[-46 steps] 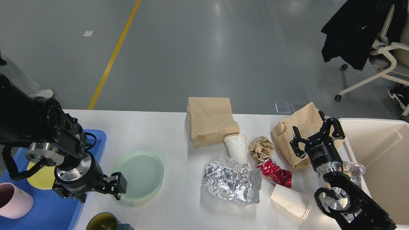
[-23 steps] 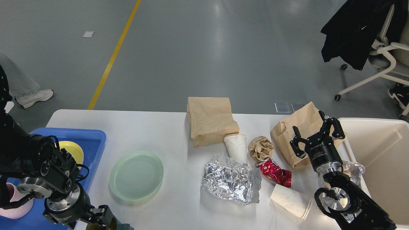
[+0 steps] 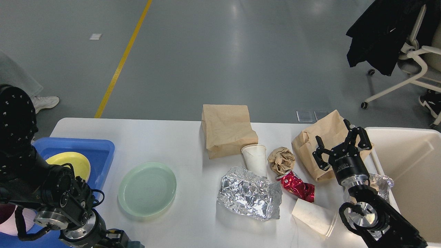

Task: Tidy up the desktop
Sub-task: 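Lower the left gripper onto the dark green mug and grasp it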

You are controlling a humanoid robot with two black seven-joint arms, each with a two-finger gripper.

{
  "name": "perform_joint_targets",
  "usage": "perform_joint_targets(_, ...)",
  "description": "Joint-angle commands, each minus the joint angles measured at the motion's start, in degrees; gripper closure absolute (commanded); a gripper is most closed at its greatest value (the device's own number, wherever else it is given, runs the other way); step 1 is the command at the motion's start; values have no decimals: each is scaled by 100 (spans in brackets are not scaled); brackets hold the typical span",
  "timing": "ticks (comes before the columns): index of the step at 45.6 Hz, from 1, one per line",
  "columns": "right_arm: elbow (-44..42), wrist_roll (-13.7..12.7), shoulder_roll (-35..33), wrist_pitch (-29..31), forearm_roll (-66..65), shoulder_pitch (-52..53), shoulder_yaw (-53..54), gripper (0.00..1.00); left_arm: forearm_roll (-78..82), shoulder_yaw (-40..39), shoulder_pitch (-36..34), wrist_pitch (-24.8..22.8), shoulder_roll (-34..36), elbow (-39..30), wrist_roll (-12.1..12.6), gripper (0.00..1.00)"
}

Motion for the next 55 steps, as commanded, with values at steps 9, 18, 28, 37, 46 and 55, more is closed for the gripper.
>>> perform_joint_targets(9,0,0,0,0,-1,0,0,0,-41,1,115,129,-64,70,10,51)
perform_joint_targets(18,0,0,0,0,-1,0,0,0,-50,1,115,217,-64,87,291,83)
perform_joint_targets(28,0,0,0,0,-1,0,0,0,-164,19,107,208,-56,96,344,94)
perform_joint_targets(37,0,0,0,0,-1,0,0,0,-173,45,107,190,-47,114,353,100)
perform_joint_targets(46,0,0,8,0,-1,0,0,0,-173,63,98,164,-12,105,335,100)
perform_joint_targets(55,0,0,0,0,-1,0,0,0,-199,71,-60,103,59,35,335,100)
